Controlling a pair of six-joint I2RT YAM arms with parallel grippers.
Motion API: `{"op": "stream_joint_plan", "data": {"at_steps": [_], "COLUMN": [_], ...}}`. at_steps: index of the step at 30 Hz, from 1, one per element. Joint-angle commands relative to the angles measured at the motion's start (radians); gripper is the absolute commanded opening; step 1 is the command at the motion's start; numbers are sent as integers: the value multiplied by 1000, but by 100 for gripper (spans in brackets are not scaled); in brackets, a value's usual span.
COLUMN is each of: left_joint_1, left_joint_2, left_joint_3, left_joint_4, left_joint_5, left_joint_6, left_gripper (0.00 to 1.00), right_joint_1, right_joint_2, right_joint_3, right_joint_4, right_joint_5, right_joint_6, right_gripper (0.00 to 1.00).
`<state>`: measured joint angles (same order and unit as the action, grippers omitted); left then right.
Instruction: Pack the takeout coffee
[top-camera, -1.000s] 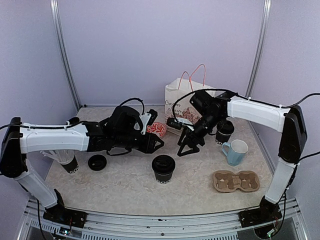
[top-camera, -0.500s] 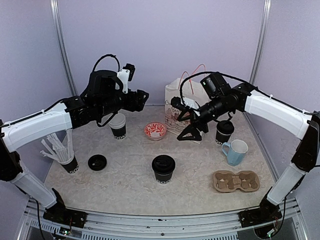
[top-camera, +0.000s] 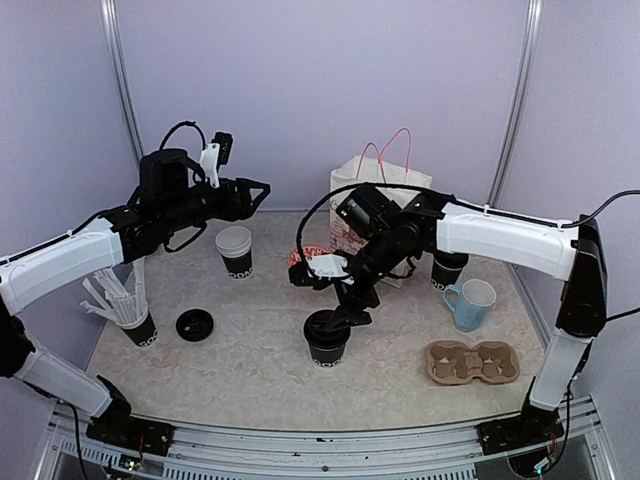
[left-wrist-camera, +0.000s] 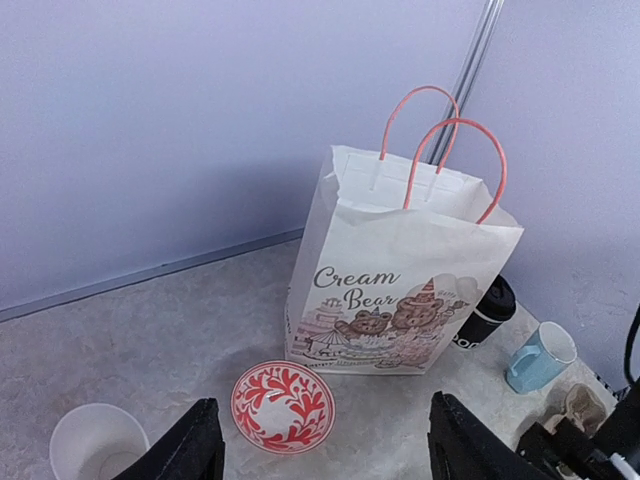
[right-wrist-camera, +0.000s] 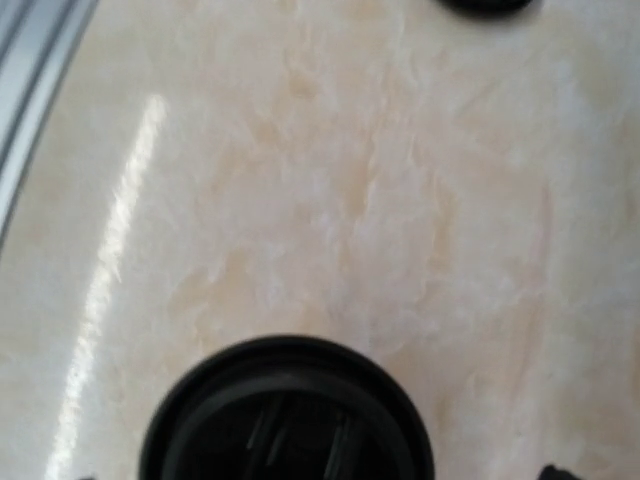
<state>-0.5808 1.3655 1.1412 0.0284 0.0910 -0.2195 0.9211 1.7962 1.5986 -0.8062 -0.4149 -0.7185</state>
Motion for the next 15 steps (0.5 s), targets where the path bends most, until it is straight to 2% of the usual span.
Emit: {"op": "stream_joint_plan", "data": {"at_steps": [1,6,15], "left_joint_1": [-6,-7,-7], "left_joint_2": [-25,-29,-33], "left_joint_3": [-1,3,4], "left_joint_4": [39,26,17], "left_joint_5": [43,46,37], "left_joint_6": [-9,-5,1], "left_gripper": [68,68,69], "right_joint_1": [16,19,33], "right_joint_2": [62,108,152], "right_joint_3": [46,62,87], "right_joint_4": [-58,-80,-124], "right_joint_5": [67,75,77], "right_joint_6": [-32,-21,-27], "right_gripper": [94,94,85]}}
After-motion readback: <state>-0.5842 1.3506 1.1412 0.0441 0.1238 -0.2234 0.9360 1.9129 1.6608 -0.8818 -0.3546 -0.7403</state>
